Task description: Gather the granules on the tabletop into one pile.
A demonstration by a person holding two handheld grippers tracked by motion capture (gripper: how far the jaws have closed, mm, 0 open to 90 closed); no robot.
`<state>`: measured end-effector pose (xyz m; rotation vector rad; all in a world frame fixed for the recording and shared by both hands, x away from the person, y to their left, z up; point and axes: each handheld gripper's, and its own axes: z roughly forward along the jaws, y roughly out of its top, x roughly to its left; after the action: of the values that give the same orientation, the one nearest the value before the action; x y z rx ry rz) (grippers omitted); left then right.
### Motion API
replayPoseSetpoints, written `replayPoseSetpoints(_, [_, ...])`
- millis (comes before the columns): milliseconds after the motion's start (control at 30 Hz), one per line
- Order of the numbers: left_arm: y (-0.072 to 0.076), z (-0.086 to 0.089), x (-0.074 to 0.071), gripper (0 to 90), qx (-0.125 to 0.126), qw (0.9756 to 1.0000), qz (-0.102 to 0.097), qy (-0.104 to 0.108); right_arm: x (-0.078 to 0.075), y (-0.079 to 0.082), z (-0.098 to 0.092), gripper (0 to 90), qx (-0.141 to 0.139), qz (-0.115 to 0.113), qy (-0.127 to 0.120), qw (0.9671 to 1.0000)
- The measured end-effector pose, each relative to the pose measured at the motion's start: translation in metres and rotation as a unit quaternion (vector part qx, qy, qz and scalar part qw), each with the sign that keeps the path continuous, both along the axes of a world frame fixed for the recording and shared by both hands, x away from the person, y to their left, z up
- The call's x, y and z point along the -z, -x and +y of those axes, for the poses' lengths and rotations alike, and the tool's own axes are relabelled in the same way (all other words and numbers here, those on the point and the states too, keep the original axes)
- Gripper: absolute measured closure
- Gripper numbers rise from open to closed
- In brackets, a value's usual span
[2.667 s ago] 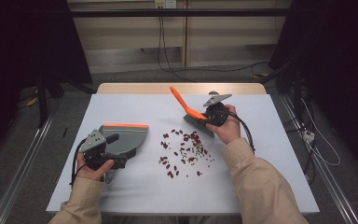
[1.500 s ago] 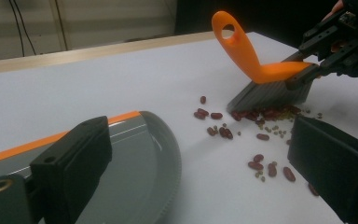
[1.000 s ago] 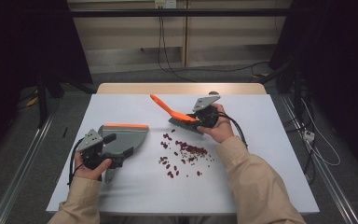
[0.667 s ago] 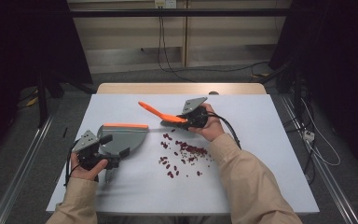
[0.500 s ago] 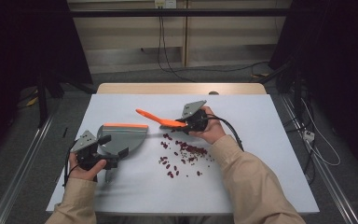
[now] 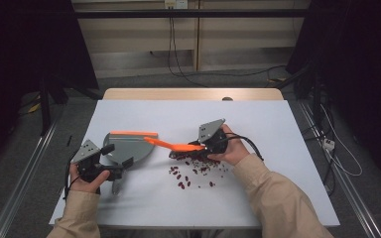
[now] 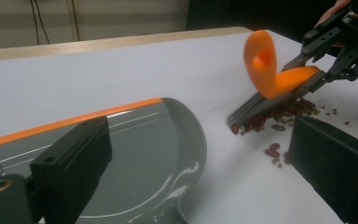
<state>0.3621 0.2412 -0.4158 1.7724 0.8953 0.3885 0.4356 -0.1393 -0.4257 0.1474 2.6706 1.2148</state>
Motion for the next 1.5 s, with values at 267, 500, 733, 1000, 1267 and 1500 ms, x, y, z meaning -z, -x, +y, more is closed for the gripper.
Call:
replayPoseSetpoints(267, [0.000,-0.001,0.000,6.0,0.001,1.0000,0.000,0.000,-0.006,-0.003,-0.008,71.4,0.026,0.000,-0.039,0.9989])
replayPoseSetpoints(500, [-0.001,0.000,0.001,6.0,-0.001,1.0000,0.003,0.000,-0.006,-0.022,0.011,71.4,0.036,-0.014,-0.042,0.9984])
replayPoseSetpoints(733, [-0.002,0.005,0.001,6.0,-0.005,1.0000,0.003,0.003,0.004,-0.017,0.027,71.3,0.000,0.003,-0.025,0.9997])
replayPoseSetpoints(1000, [-0.002,0.006,0.001,6.0,-0.007,1.0000,0.004,0.003,-0.001,0.003,0.020,71.4,-0.030,0.025,-0.022,0.9990])
replayPoseSetpoints(1267, [-0.002,0.004,0.002,6.0,-0.004,1.0000,0.003,0.001,-0.013,0.006,-0.005,71.4,0.034,0.021,-0.064,0.9972])
replayPoseSetpoints(1500, [-0.002,0.001,0.002,6.0,0.001,1.0000,0.004,0.001,-0.016,0.004,-0.049,71.3,0.103,-0.014,-0.039,0.9939])
